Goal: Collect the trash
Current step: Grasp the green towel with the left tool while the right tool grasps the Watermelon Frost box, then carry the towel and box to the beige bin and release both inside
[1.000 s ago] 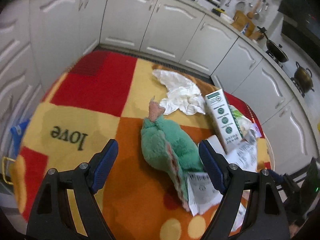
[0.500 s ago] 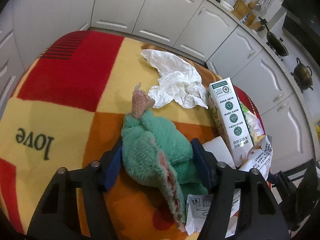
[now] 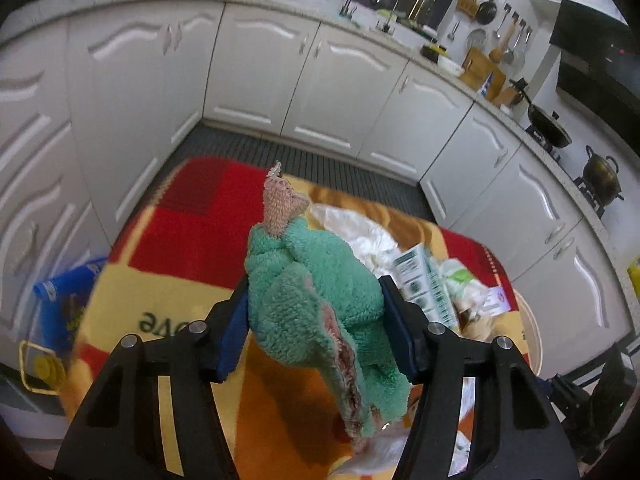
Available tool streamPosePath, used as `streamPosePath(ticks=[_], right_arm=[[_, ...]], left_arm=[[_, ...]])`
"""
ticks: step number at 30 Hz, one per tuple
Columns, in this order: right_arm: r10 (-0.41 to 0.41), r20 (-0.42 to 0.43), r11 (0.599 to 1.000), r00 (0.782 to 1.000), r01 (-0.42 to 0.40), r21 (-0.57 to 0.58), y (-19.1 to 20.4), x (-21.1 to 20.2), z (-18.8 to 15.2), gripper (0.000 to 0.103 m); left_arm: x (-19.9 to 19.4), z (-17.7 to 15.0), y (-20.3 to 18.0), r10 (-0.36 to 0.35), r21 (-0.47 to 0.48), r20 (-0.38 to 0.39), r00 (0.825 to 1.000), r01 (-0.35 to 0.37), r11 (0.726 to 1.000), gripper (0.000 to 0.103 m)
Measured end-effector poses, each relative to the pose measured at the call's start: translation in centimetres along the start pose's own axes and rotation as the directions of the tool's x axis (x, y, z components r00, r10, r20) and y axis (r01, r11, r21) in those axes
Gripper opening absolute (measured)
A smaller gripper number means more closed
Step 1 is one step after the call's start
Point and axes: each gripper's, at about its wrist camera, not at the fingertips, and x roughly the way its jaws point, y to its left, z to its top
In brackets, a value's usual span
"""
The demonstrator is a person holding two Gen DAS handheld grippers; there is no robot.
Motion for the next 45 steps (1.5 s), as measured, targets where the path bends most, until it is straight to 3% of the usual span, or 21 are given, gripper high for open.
streamPosePath(ticks=[7,10,12,14,21,29,36,45], right_arm=[[-0.054,-0.086,0.998,0.995,0.051,-0.039,0.8,1.2,-1.8,0.051],[-0.101,-0.143,0.993,0.985,0.091,-0.073,1.3,2.1,-2.3,0.058],[-0.107,-0.135,0.992,0.985,0.097,-0.083,1.4,2.2,-2.5,0.059],[-0.100,-0.129,0.994,0.987,0.093,-0.059,1.1,2.3,-2.6,0.050],[-0.108,0.007,0.994,0.994,0.108,-0.004,0.1,-1.4,-1.9,0.050],[-0.142,0.140,0.989,0.980,0.135,0.059,-1.2,-6.3,-0.2,0.050],[-0.180,0.202,0.980,0.963,0.158,0.119,-3.5,-9.0,0.5,0.050],[-0.259,0.217,0.956,0.941,0.218,0.197,-7.2,-11.8,-0.5,0.050]], left_arm=[[-2.8,0.1,-0.9,-0.006,0.030,0.040,0.999,0.005,1.000,0.059],[-3.7,-0.2,-1.7,-0.023,0.053,0.044,0.999,0.021,0.998,0.059],[-4.1,-0.5,-2.5,-0.038,0.067,0.044,0.998,0.035,0.997,0.059],[-4.4,-0.8,-3.3,-0.054,0.084,0.042,0.998,0.050,0.995,0.059],[-4.7,-1.6,-7.5,-0.097,0.164,0.031,0.995,0.090,0.982,0.059],[-4.2,-2.5,-12.9,-0.141,0.250,0.002,0.990,0.136,0.959,0.059],[-3.4,-3.2,-17.4,-0.152,0.320,-0.016,0.988,0.149,0.935,0.059],[-1.8,-4.4,-23.9,-0.179,0.414,-0.058,0.982,0.186,0.891,0.059]])
